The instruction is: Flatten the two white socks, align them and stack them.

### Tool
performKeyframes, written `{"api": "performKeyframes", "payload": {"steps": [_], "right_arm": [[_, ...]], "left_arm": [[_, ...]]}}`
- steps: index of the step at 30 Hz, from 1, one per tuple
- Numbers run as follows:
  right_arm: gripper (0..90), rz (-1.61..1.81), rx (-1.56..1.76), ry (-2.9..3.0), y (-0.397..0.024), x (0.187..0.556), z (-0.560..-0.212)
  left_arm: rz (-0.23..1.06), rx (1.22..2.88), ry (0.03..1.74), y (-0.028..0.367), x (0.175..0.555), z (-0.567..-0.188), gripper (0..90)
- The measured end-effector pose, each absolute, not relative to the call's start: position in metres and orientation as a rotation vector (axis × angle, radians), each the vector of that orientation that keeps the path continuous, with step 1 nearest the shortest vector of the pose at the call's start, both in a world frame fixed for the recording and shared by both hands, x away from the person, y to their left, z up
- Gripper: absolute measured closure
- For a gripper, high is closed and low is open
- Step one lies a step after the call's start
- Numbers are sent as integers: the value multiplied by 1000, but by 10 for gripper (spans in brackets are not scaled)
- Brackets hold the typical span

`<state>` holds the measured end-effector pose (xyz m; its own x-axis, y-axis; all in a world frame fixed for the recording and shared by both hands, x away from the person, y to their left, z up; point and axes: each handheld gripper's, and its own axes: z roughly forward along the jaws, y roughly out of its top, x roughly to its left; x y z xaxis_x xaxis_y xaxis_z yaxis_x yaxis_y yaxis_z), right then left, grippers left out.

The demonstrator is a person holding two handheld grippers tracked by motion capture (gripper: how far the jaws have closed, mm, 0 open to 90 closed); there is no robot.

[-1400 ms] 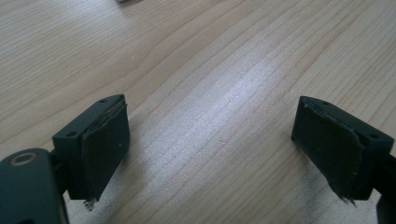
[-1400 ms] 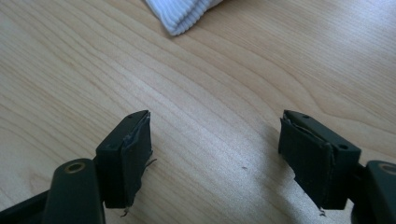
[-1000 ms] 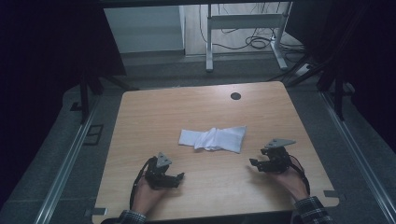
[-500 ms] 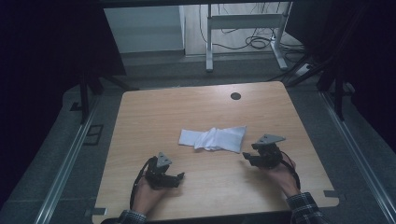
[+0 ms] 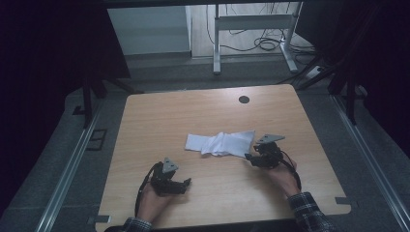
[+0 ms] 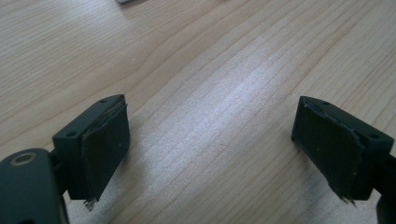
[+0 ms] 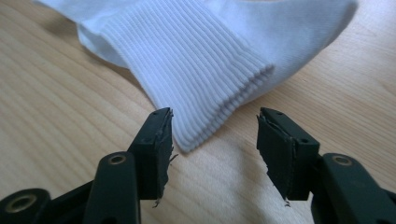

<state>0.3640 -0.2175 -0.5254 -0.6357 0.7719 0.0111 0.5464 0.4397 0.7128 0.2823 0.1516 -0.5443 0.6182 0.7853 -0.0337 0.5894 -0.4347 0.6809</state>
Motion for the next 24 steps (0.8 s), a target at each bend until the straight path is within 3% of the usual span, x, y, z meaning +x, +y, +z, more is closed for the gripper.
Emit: {"api": "performKeyframes", "payload": {"steps": [8,9,10,12,13,16,24], "right_arm": [[499,972,1146,2405,-207,371,-532],[566,966,1143,2400,-204,372,-533],[566,966,1143,2400,-204,372,-533],[652,963,1151,2401,-203,372,-532],[749,972,1151,2401,-203,372,-532],[818,958,1140,2406,-202,371,-530],[836,1038,1120,2370,-208,366,-509]], "left_arm": [[381,2174,1075,151,282,-544,116],[382,2174,1075,151,282,-544,116],[380,2172,1075,151,282,-544,116],[381,2175,1075,151,282,-544,116],[382,2174,1075,151,282,-544,116],[381,2175,1075,151,282,-544,116],[381,2176,1073,152,282,-544,116]]}}
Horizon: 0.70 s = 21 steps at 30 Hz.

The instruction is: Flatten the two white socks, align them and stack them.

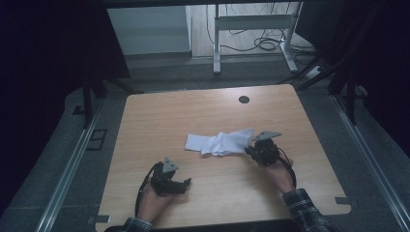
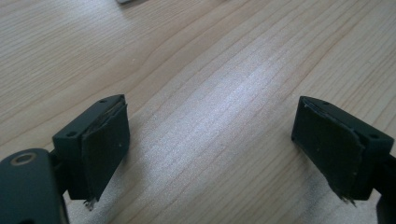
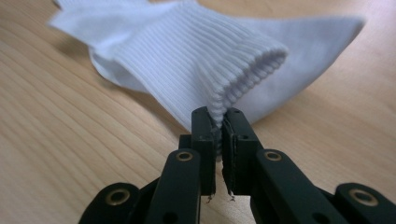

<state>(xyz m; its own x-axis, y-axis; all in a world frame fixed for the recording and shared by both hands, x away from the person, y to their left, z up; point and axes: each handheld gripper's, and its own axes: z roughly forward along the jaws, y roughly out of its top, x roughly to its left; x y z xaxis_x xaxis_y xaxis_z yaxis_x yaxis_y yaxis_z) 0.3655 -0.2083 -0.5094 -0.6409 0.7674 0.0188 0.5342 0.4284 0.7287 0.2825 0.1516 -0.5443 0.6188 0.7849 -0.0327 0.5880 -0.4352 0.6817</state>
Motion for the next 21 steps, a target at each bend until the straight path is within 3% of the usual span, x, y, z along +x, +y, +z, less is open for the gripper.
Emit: {"api": "performKeyframes", "payload": {"steps": [21], "right_arm": [[837,1176,977,2310,-194,367,-411]], "left_arm": [[382,2172,1075,151,282,-544,116]]}}
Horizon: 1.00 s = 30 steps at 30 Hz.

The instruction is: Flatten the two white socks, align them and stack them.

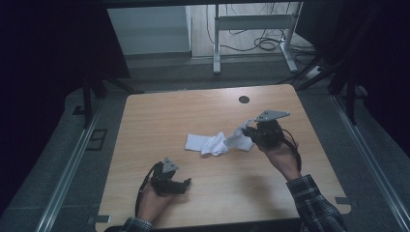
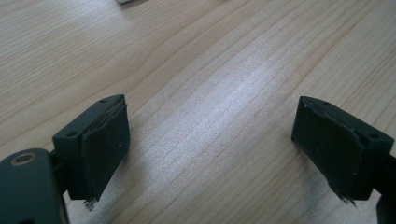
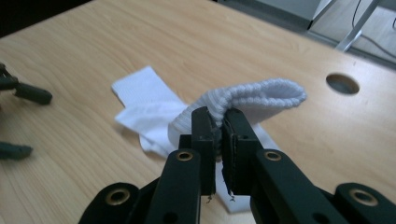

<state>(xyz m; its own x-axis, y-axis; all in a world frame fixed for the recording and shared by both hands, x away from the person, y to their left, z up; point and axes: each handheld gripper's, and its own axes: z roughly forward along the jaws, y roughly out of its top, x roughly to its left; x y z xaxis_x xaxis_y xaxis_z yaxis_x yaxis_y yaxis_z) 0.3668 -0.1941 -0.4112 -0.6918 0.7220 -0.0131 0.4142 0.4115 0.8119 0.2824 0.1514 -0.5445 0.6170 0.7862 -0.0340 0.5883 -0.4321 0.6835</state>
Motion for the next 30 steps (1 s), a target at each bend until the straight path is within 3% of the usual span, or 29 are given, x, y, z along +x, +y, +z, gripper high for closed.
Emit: {"api": "performKeyframes", "payload": {"steps": [17,22,30], "right_arm": [[837,1322,750,2269,-145,350,-318],[835,1312,752,2310,-153,345,-327],[834,1244,881,2406,-194,347,-388]], "left_arm": [[377,2177,1079,152,282,-544,116],[381,2177,1074,152,283,-544,116],[382,2173,1074,151,282,-544,116]]}}
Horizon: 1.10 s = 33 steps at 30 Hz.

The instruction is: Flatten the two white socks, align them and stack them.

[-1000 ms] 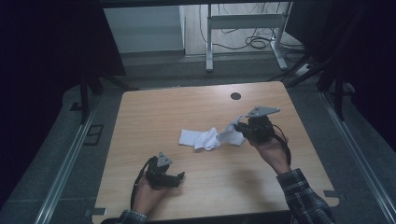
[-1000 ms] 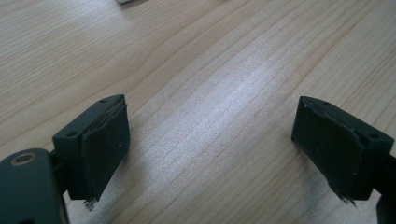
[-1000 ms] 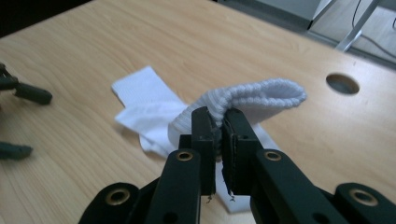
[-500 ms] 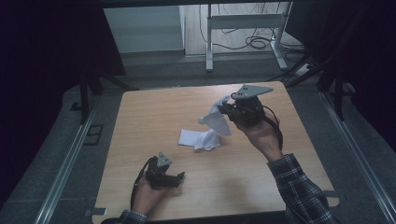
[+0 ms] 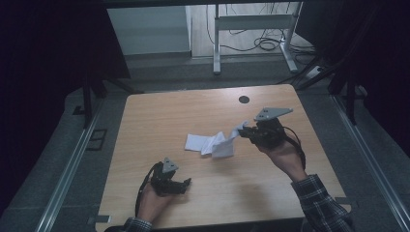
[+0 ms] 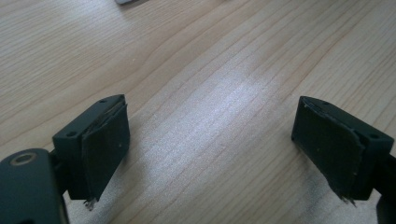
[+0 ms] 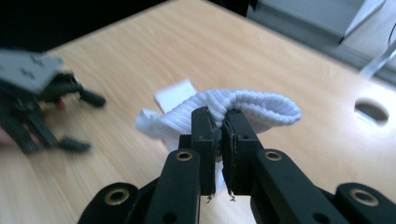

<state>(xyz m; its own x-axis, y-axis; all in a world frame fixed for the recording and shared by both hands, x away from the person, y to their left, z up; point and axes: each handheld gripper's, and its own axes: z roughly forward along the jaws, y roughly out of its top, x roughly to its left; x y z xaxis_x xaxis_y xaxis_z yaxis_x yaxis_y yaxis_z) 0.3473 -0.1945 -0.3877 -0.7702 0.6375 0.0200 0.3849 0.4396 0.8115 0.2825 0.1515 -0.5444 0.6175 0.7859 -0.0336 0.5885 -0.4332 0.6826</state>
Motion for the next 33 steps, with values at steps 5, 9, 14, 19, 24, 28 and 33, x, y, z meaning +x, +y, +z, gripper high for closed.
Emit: {"api": "performKeyframes", "payload": {"steps": [5,9,14,19,24,28,33], "right_arm": [[833,1211,937,2435,-218,342,-411],[833,1180,984,2442,-240,334,-426],[833,1135,1021,2440,-257,331,-435],[832,1086,1073,2435,-280,328,-446],[824,983,1145,2453,-307,326,-468],[737,915,1199,2456,-321,327,-485],[616,954,1280,2387,-339,325,-492]], "left_arm": [[382,2173,1073,151,283,-544,116],[384,2173,1072,152,283,-544,116],[385,2175,1075,151,282,-544,116],[388,2182,1066,152,283,-544,116],[383,2173,1077,151,282,-544,116],[386,2172,1081,151,283,-544,116],[384,2176,1104,149,285,-543,122]]}}
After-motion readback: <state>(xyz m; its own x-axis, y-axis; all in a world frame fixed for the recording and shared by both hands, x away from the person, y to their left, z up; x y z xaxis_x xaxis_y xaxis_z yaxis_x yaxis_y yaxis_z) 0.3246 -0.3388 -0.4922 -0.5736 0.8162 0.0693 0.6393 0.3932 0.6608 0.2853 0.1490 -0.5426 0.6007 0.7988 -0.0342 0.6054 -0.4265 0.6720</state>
